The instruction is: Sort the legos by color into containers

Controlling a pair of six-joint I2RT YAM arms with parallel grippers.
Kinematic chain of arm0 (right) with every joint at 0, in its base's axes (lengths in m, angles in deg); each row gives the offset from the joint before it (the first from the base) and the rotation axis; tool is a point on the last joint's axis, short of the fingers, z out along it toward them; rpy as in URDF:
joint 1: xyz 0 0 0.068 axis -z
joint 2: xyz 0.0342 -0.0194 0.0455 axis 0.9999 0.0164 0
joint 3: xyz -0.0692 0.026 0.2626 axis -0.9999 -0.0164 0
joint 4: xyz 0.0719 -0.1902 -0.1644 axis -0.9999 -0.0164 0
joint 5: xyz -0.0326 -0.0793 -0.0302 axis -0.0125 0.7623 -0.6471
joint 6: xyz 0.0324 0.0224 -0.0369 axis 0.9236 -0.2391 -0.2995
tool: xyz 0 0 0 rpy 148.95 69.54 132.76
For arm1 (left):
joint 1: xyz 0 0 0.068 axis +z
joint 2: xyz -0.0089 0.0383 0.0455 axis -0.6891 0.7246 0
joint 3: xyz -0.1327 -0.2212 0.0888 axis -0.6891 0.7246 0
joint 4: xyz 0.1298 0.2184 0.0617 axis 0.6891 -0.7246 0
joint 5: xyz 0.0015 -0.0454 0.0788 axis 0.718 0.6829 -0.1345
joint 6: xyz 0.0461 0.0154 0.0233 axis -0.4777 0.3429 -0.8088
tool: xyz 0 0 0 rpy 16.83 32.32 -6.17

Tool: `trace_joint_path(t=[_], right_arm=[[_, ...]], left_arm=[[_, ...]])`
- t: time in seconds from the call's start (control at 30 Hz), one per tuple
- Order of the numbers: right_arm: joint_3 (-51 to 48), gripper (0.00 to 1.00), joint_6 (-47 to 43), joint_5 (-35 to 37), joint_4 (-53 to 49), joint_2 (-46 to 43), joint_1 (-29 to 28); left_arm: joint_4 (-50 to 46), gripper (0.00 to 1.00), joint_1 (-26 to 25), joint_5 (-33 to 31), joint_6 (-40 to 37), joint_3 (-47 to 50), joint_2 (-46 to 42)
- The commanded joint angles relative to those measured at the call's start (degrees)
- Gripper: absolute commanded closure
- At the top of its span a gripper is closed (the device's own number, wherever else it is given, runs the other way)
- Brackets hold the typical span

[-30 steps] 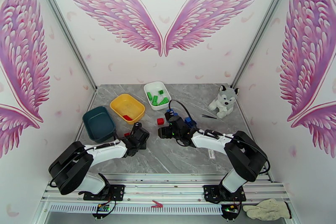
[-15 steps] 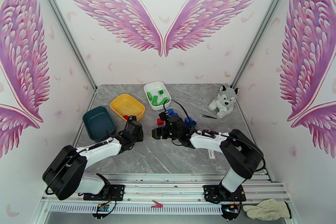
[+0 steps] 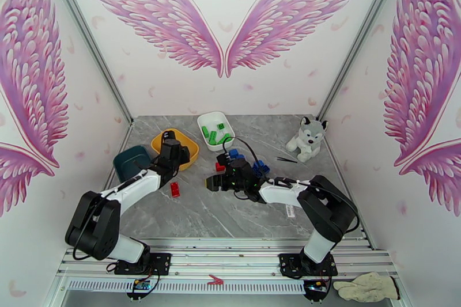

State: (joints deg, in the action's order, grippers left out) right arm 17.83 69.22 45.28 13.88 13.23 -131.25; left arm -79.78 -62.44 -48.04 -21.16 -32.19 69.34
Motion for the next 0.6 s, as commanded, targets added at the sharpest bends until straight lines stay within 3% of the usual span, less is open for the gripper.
trace_joint_path(t=[0.0,0.17,0.27,0.57], right_arm=[[-1.4,0.25,-2.1,3.7,-3.2,-3.1,-0.6],[-1.9,0.22,-3.5,6.6,-5.5,-4.7,-0.6],[-1.7,0.21,-4.3,8.4,-6.7,-4.3,-0.6],[-0.5,0.21,-6.2,12.5,-8.3,-2.2,-1.0]], left_arm=[[0.0,0.72,1.2,-0.3,-2.0,-4.6,4.9],[-0.7,0.39,1.4,-1.4,-2.9,-7.0,6.6],[-1.5,0.27,0.7,-2.9,-3.6,-6.5,5.1],[-5.3,0.16,-2.8,-6.8,-4.1,0.5,-4.0]])
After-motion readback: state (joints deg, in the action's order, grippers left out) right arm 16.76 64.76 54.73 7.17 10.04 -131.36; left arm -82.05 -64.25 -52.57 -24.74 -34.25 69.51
